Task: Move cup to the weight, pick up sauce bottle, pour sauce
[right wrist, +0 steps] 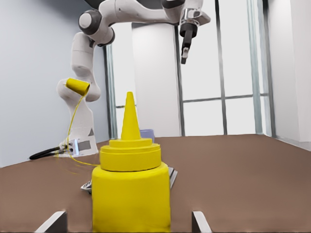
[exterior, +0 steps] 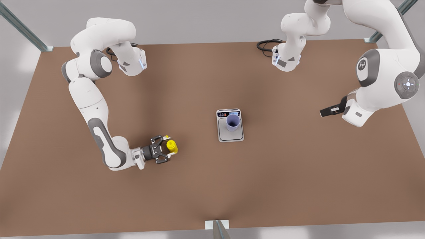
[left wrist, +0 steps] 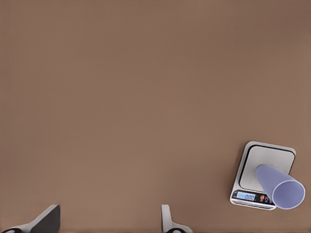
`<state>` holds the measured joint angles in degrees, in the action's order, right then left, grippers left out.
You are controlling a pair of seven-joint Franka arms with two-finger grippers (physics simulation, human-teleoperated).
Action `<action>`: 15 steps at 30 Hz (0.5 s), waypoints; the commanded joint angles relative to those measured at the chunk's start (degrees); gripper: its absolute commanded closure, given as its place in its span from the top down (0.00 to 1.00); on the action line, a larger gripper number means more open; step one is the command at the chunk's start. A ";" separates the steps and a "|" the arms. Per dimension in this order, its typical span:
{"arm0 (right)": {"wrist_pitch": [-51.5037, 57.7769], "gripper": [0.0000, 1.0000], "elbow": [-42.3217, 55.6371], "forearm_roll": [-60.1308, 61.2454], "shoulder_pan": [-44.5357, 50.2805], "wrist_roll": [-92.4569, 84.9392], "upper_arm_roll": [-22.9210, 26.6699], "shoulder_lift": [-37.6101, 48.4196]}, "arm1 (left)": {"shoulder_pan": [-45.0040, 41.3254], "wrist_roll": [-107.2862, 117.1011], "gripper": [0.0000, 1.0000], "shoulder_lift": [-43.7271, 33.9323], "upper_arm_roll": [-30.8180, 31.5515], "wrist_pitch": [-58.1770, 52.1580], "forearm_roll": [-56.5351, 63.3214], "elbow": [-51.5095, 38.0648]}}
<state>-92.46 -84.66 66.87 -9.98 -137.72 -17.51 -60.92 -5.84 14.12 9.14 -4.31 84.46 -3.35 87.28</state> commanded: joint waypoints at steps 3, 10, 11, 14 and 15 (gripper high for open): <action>0.09 1.00 -0.59 -4.20 -3.10 0.17 0.02 0.02 | -0.05 0.03 1.00 -0.09 0.09 0.00 0.01 0.00; -15.37 1.00 -4.10 -39.61 -14.02 67.47 -4.90 32.00 | -0.05 0.03 1.00 -0.09 0.09 0.09 0.01 -0.09; -17.57 1.00 -4.37 -46.55 -9.36 84.34 -4.64 37.45 | -0.05 0.03 1.00 -0.09 0.09 0.09 0.10 -0.18; -9.16 1.00 2.29 -76.88 5.59 132.96 -4.73 45.54 | -0.05 -0.05 1.00 -0.09 0.09 0.00 0.01 -0.18; -1.76 1.00 7.32 -76.19 5.24 140.00 -4.73 44.49 | 0.04 -0.05 1.00 -0.09 0.00 0.09 0.01 -0.09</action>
<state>-93.10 -78.01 -7.65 -5.07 3.62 -21.05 -16.22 -5.78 14.06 9.13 -4.30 84.55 -3.34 87.19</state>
